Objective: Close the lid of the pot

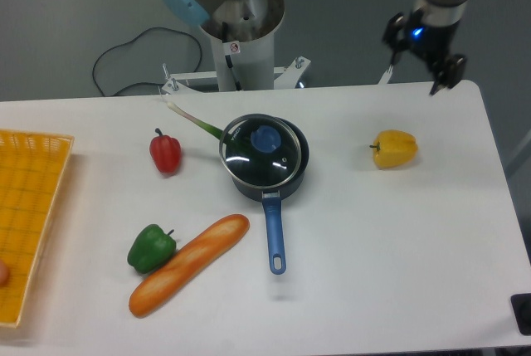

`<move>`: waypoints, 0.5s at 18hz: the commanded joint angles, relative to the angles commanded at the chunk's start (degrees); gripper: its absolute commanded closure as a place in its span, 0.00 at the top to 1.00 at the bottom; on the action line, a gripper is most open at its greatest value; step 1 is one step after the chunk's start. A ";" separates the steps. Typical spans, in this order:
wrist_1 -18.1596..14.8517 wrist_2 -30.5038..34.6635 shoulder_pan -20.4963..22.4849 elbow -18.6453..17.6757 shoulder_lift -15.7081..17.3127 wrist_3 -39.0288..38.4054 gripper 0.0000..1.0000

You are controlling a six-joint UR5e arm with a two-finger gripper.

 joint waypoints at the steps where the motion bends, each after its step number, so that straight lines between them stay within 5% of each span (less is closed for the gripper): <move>1: 0.00 0.17 1.41 0.09 0.00 2.20 1.00; 9: -4.40 2.02 9.59 4.75 -0.70 4.51 1.00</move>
